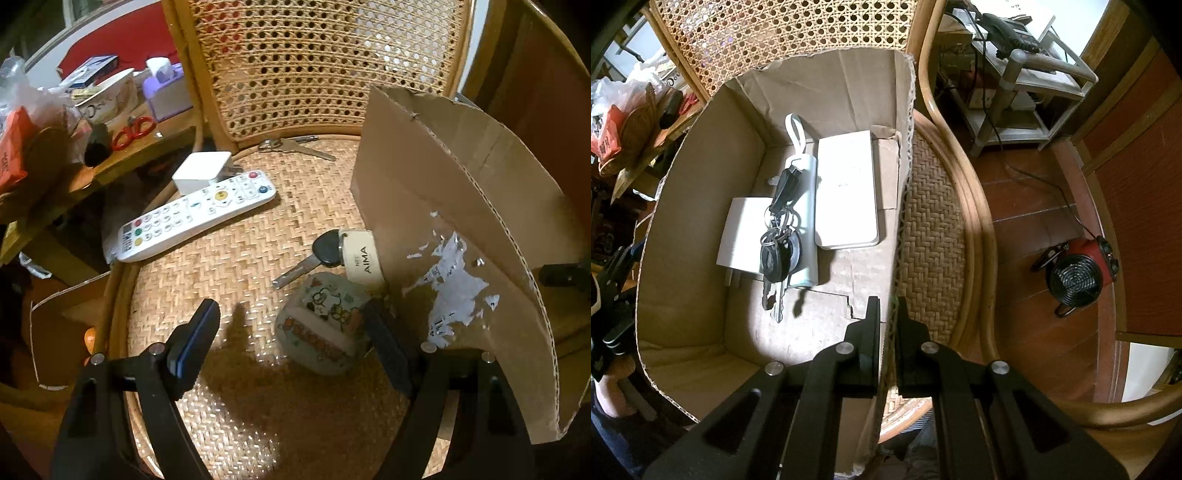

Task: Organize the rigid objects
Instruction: 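Move the left tool back to the light blue cartoon case on the seat, then grasp the light blue cartoon case with the left tool and lift it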

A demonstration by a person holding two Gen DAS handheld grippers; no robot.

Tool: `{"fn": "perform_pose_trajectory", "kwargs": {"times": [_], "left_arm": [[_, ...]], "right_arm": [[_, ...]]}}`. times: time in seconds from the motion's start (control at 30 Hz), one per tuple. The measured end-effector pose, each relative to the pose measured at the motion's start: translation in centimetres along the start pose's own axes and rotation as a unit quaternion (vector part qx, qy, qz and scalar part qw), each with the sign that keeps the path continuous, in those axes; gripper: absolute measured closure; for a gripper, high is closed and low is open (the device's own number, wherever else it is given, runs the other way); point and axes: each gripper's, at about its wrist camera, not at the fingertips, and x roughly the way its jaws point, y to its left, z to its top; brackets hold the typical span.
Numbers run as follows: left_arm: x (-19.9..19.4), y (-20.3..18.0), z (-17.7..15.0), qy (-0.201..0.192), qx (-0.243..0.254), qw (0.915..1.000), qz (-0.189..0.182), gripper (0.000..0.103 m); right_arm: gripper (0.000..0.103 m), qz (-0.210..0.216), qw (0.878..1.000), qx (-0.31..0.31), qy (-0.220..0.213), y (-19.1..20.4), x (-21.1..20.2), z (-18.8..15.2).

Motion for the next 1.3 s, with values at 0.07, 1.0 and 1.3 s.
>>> {"fn": "perform_pose_trajectory", "kwargs": {"times": [0.07,1.0,1.3], "left_arm": [[0.2,0.1,0.1,0.001,-0.001,1.0000,-0.007,0.023],[2.9,0.3,0.3,0.015,-0.012,0.9972,-0.072,0.007],[2.5,-1.1,0.0,-0.004,0.033,0.9994,0.009,0.078]], "right_arm": [[0.096,0.001,1.000,-0.001,0.000,0.0,0.0,0.0],[0.089,-0.007,1.000,-0.011,0.000,-0.8,0.2,-0.2],[0.088,-0.009,1.000,-0.021,-0.001,-0.9,0.4,-0.2]]}}
